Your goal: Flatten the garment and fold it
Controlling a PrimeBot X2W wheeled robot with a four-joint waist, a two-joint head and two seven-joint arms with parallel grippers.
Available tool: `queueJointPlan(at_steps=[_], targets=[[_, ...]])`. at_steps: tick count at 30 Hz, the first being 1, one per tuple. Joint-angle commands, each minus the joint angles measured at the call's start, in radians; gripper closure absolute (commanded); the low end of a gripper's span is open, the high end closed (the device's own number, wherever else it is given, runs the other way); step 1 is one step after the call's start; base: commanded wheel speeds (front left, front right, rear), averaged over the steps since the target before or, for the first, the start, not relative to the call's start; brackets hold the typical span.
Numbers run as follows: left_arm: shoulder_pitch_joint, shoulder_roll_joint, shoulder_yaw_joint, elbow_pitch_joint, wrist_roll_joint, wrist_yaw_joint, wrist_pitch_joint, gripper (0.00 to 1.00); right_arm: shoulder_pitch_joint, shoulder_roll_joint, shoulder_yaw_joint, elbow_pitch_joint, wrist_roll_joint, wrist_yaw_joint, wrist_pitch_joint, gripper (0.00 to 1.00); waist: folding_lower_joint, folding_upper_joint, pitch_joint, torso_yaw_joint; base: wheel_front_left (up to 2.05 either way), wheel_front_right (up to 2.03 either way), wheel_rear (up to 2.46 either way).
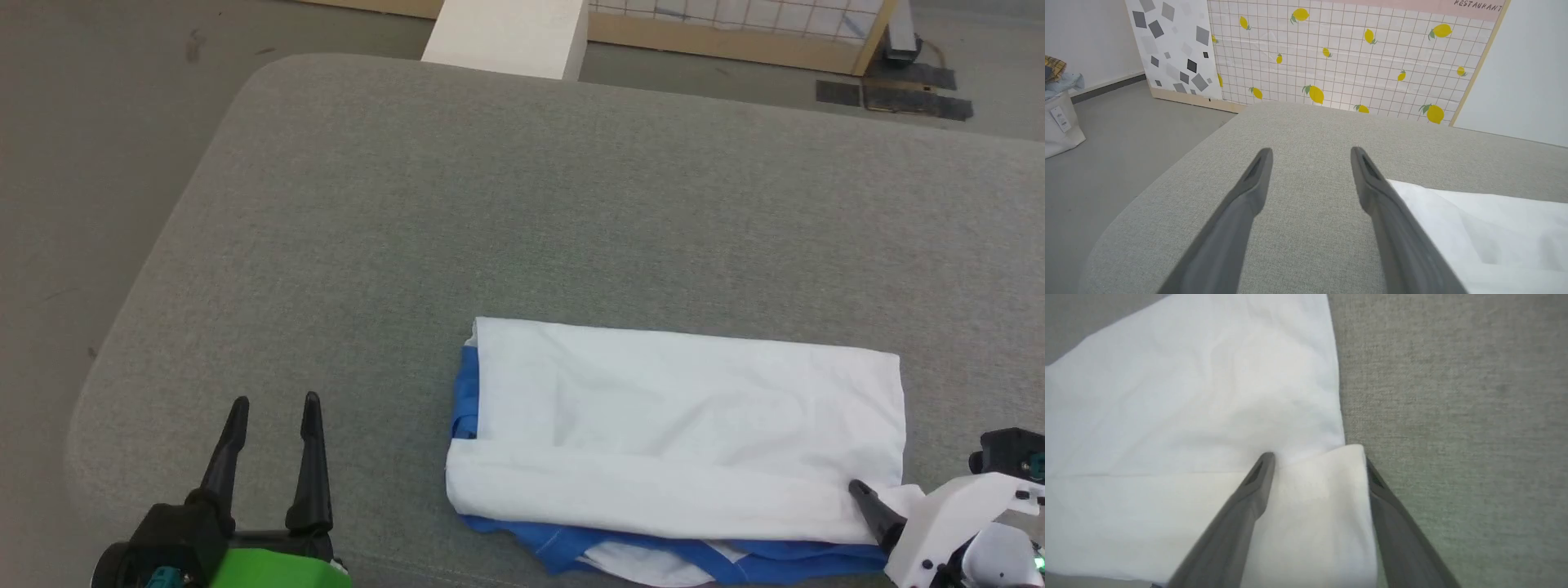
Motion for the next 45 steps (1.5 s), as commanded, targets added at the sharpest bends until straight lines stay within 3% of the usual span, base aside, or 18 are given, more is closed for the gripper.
queueJointPlan(at_steps=[1,4,5,6,7,8,20,28,29,30,31,38,45], targets=[[0.007,-0.008,0.005,0.005,0.005,-0.011,-0.004,0.00,-0.023,-0.001,0.002,0.019,0.001,-0.001,0.012,0.00,0.0000,0.0000,0.011,0.015,0.00,0.00,0.00],[-0.003,-0.014,0.005,0.021,0.007,-0.035,-0.004,0.00,-0.053,-0.001,0.028,0.089,0.012,-0.001,0.038,0.00,0.0000,0.0000,0.021,0.035,0.00,0.00,0.00],[-0.005,-0.015,0.005,0.024,0.007,-0.038,-0.004,0.00,-0.057,-0.001,0.036,0.100,0.015,-0.001,0.043,0.06,0.0000,0.0000,0.021,0.038,0.00,0.00,0.00],[-0.006,-0.016,0.005,0.028,0.007,-0.041,-0.004,0.00,-0.061,0.000,0.044,0.114,0.020,-0.001,0.051,0.54,0.0000,0.0000,0.019,0.041,0.00,0.00,0.00],[-0.007,-0.017,0.004,0.031,0.007,-0.044,-0.004,0.00,-0.063,0.000,0.053,0.122,0.023,-0.001,0.057,0.65,0.0000,0.0000,0.018,0.042,0.00,0.00,0.00],[-0.007,-0.017,0.003,0.035,0.007,-0.046,-0.004,0.00,-0.064,0.000,0.062,0.130,0.024,-0.001,0.064,1.00,0.0000,0.0000,0.014,0.044,0.00,0.00,0.00],[0.005,-0.017,0.006,0.052,-0.006,-0.057,-0.004,0.00,-0.089,-0.004,0.000,0.131,-0.020,-0.001,0.032,1.00,0.0000,0.0000,-0.034,0.030,0.00,0.00,0.00],[0.012,-0.016,0.012,0.055,0.004,-0.057,-0.005,0.00,-0.131,-0.054,-0.194,0.129,-0.086,-0.001,-0.018,1.00,0.0000,0.0000,-0.042,-0.002,0.00,0.00,0.00],[0.013,-0.015,0.013,0.056,0.007,-0.056,-0.005,0.00,-0.136,-0.064,-0.229,0.132,-0.092,-0.001,-0.022,1.00,0.0000,0.0000,-0.043,-0.007,0.00,0.00,0.00],[0.017,-0.012,0.013,0.061,0.015,-0.054,-0.005,0.00,-0.151,-0.101,-0.343,0.131,-0.121,-0.001,-0.037,1.00,0.0000,0.0000,-0.048,-0.031,0.00,0.00,0.00],[0.018,-0.012,0.013,0.061,0.016,-0.053,-0.005,0.00,-0.152,-0.109,-0.356,0.127,-0.125,-0.001,-0.038,1.00,0.0000,0.0000,-0.049,-0.037,0.00,0.00,0.00],[0.016,-0.014,0.012,0.062,0.016,-0.052,-0.005,0.00,-0.146,-0.102,-0.301,0.069,-0.091,-0.001,-0.025,1.00,0.0000,0.0000,-0.048,-0.072,0.00,0.00,0.00],[0.004,-0.022,0.005,0.071,0.017,-0.057,-0.005,0.00,-0.103,-0.053,-0.101,-0.094,0.005,-0.001,0.050,1.00,0.0000,0.0000,-0.049,-0.085,0.00,0.00,0.00]])
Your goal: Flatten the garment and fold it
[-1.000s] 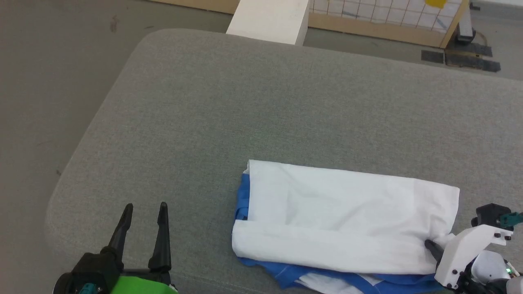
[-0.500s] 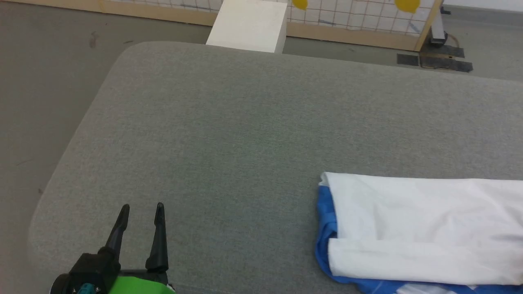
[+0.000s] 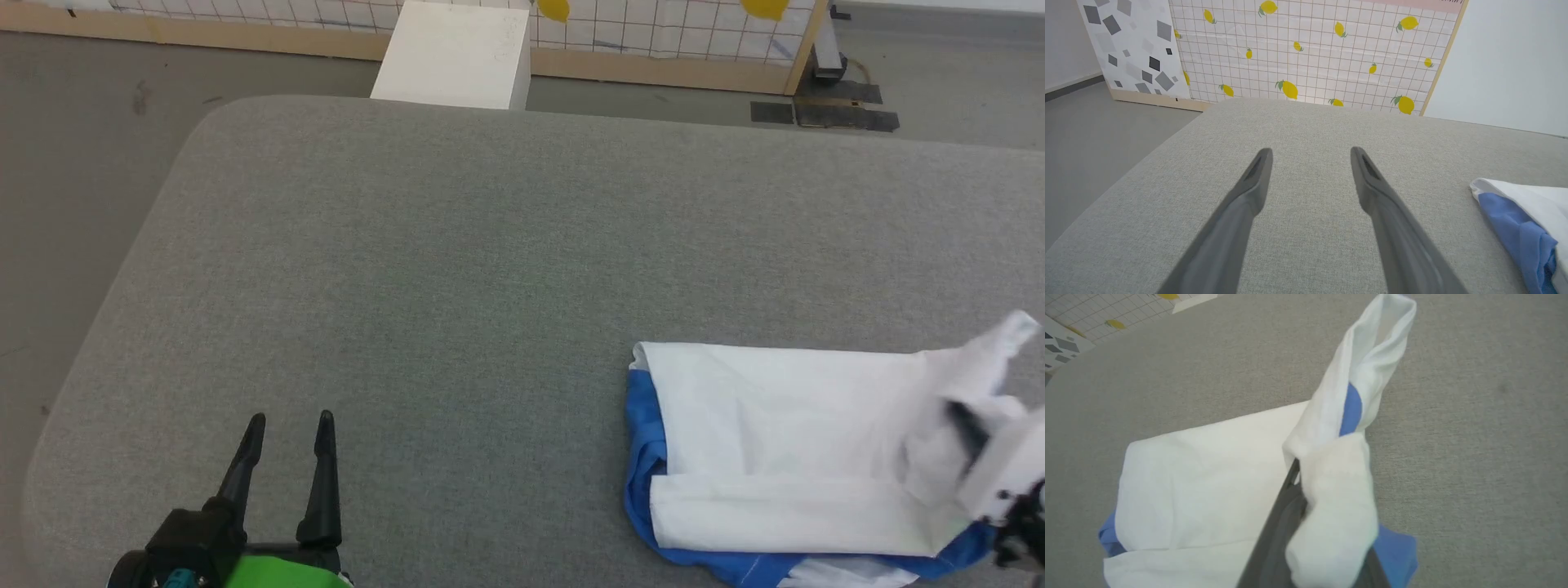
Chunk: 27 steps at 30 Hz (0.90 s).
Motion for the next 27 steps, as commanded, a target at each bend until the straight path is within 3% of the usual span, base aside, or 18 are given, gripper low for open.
queueJointPlan(at_steps=[1,8,14,19,27], targets=[[0.000,-0.003,0.001,0.004,0.005,-0.002,-0.005,0.00,0.014,0.011,0.045,-0.034,0.019,-0.001,0.018,1.00,0.0000,-0.0001,-0.001,-0.001,0.00,0.00,0.00],[-0.007,-0.011,-0.009,0.016,0.001,-0.015,-0.005,0.00,0.043,0.030,0.240,-0.163,0.060,-0.001,0.092,1.00,0.0000,-0.0001,-0.013,0.031,0.00,0.00,0.00],[-0.008,-0.018,-0.018,0.027,-0.004,-0.024,-0.005,0.00,0.043,0.033,0.366,-0.173,0.071,-0.001,0.126,1.00,0.0000,-0.0001,-0.020,0.074,0.00,0.00,0.00],[-0.011,-0.029,-0.024,0.039,-0.006,-0.030,-0.005,0.00,0.029,0.038,0.424,-0.118,0.057,-0.001,0.127,1.00,0.0000,-0.0001,-0.020,0.108,0.00,0.00,0.00],[-0.027,-0.047,-0.036,0.056,-0.005,-0.043,-0.005,0.00,-0.039,0.057,0.446,0.136,-0.042,-0.001,0.068,1.00,0.0000,-0.0001,-0.016,0.152,0.00,0.00,0.00]])
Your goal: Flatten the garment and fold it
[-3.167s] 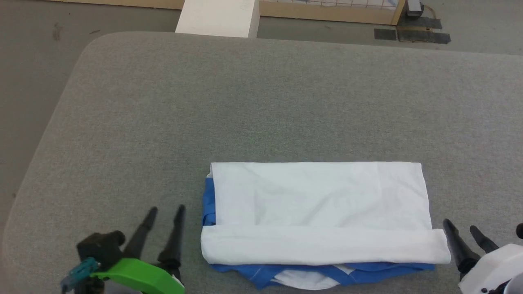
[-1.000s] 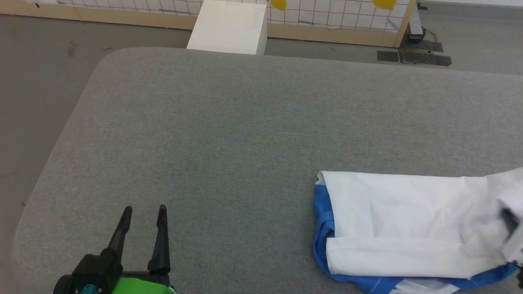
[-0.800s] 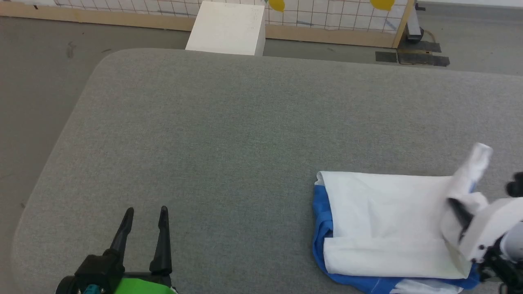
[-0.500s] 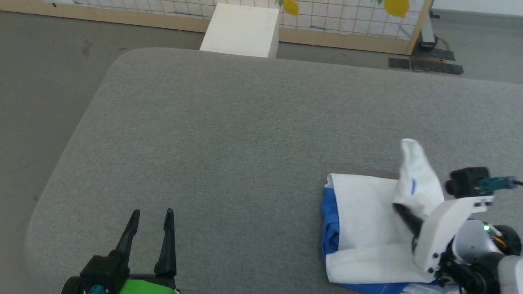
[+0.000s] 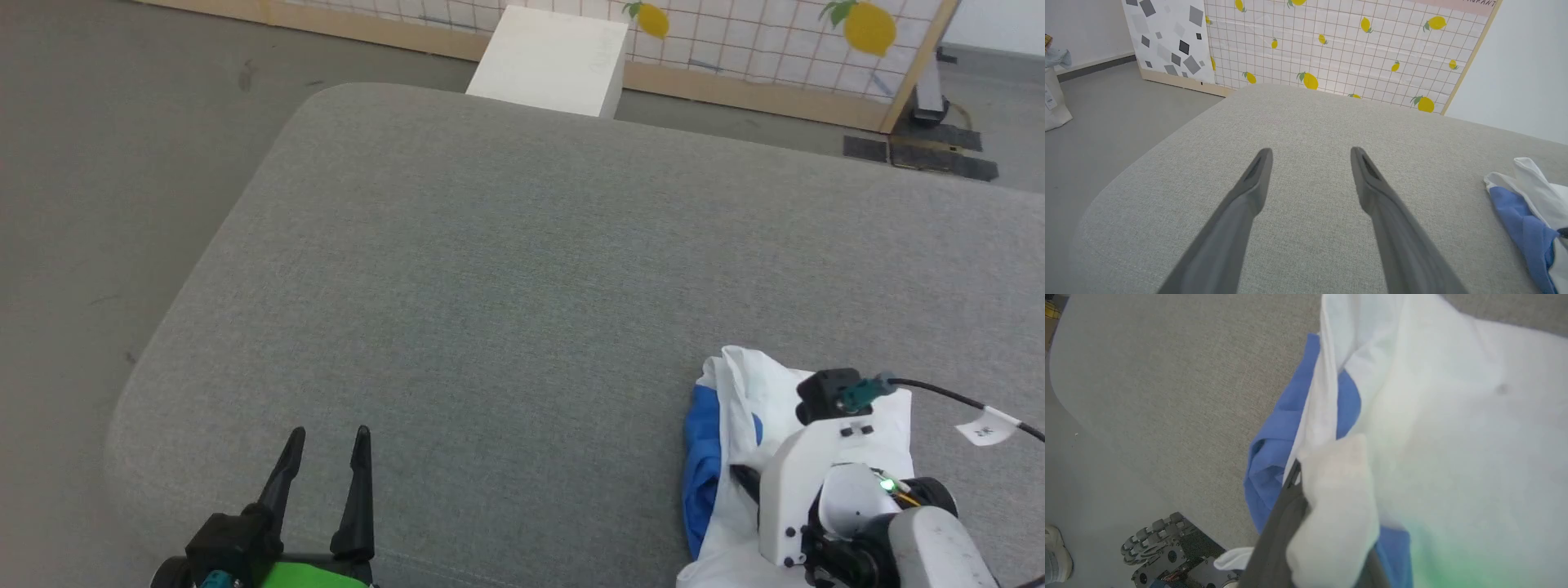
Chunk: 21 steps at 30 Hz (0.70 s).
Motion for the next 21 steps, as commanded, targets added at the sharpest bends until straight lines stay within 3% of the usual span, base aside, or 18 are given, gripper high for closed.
queueJointPlan(at_steps=[1,8,10,11,12,13,21], targets=[[-0.022,-0.007,0.000,0.006,-0.003,-0.007,-0.005,0.00,-0.023,0.004,0.005,0.031,-0.012,-0.001,-0.011,1.00,0.0000,0.0000,0.003,0.011,0.00,0.00,0.00],[-0.040,-0.030,-0.011,0.024,-0.002,-0.020,-0.005,0.00,-0.090,0.007,0.033,0.215,-0.060,-0.001,-0.022,1.00,0.0000,0.0000,0.016,0.035,0.00,0.00,0.00],[-0.044,-0.035,-0.009,0.028,-0.001,-0.023,-0.005,0.00,-0.107,0.007,0.047,0.242,-0.065,-0.001,-0.017,0.71,0.0000,0.0000,0.018,0.037,0.00,0.00,0.00],[-0.046,-0.037,-0.008,0.029,0.000,-0.023,-0.005,0.00,-0.115,0.007,0.052,0.249,-0.063,-0.001,-0.015,0.51,0.0000,0.0000,0.018,0.036,0.00,0.00,0.00],[-0.046,-0.039,-0.006,0.030,0.001,-0.024,-0.005,0.00,-0.125,0.007,0.062,0.251,-0.056,-0.001,-0.012,0.13,0.0000,0.0000,0.019,0.035,0.00,0.00,0.00],[-0.046,-0.040,-0.003,0.030,0.002,-0.024,-0.005,0.00,-0.133,0.007,0.071,0.249,-0.047,-0.001,-0.010,0.00,0.0000,0.0000,0.019,0.032,0.00,0.00,0.00],[-0.030,-0.045,0.018,0.022,0.010,-0.026,-0.005,0.00,-0.155,0.006,0.103,0.077,0.021,-0.001,0.034,0.00,0.0000,0.0000,0.022,-0.022,0.00,0.00,0.00]])
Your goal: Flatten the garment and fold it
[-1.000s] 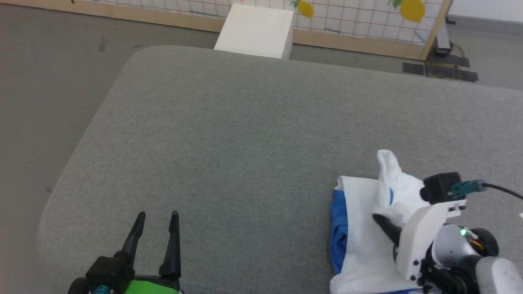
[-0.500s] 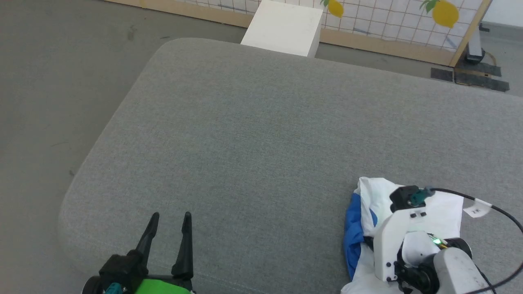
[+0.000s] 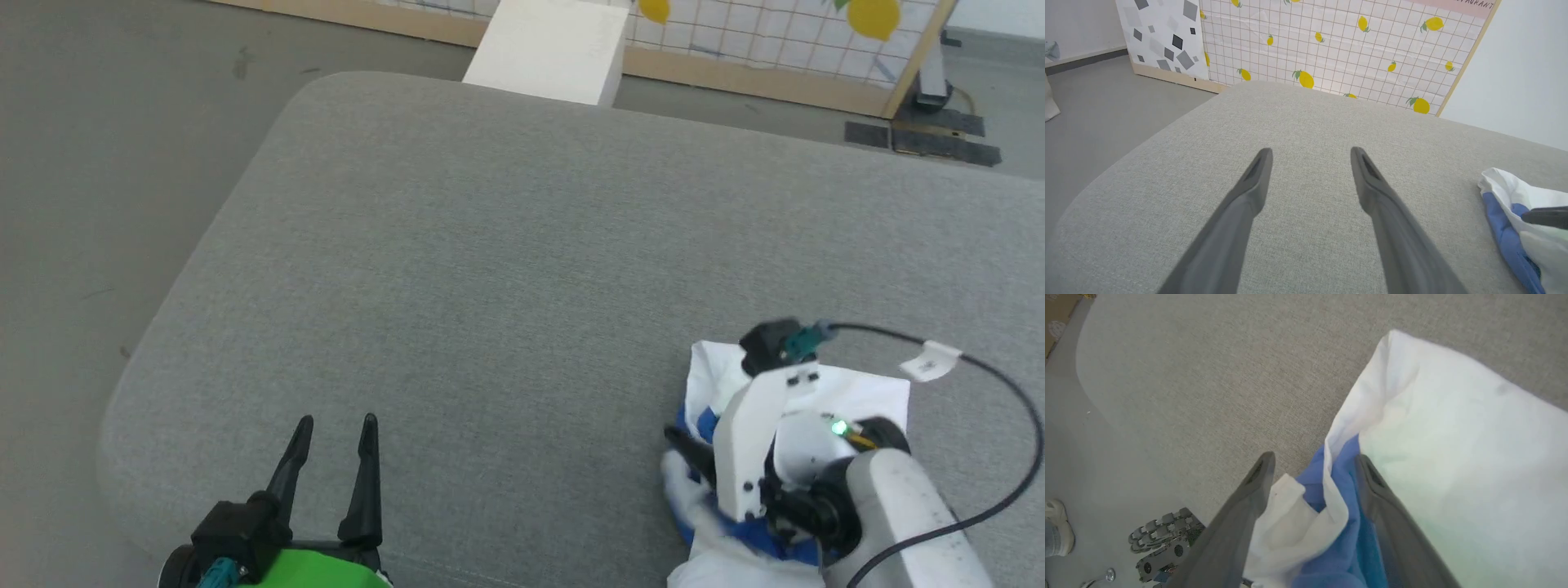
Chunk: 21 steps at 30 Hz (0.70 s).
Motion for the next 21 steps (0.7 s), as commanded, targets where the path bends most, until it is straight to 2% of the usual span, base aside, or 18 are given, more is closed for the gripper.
queueJointPlan(at_steps=[1,7,9,10,15,21], targets=[[0.001,-0.008,0.009,-0.012,0.012,0.001,-0.005,0.00,0.008,-0.013,-0.043,-0.128,0.027,-0.001,-0.016,0.00,-0.0001,0.0000,0.007,-0.038,0.00,0.00,0.00],[0.002,-0.007,0.017,-0.026,0.022,0.001,-0.005,0.00,0.102,-0.062,-0.176,-0.318,0.007,-0.001,-0.062,0.00,-0.0001,0.0000,0.022,-0.072,0.00,0.00,0.00],[0.002,-0.007,0.018,-0.029,0.023,0.001,-0.005,0.00,0.145,-0.055,-0.238,-0.351,0.011,-0.001,-0.059,0.00,-0.0001,0.0000,0.028,-0.080,0.00,0.00,0.00],[0.000,-0.006,0.019,-0.032,0.024,-0.001,-0.005,0.00,0.212,-0.048,-0.307,-0.379,-0.003,-0.001,-0.045,0.00,-0.0001,0.0000,0.041,-0.090,0.00,0.00,0.00],[-0.009,-0.004,0.019,-0.033,0.025,-0.004,-0.005,0.00,0.277,-0.039,-0.352,-0.356,-0.021,-0.001,-0.027,0.00,-0.0001,0.0000,0.061,-0.099,0.00,0.00,0.00],[-0.026,0.008,0.015,-0.038,0.037,-0.003,-0.001,0.00,0.246,-0.009,-0.391,-0.253,0.009,-0.001,-0.035,0.00,-0.0001,0.0000,0.076,-0.089,0.00,0.00,0.00]])
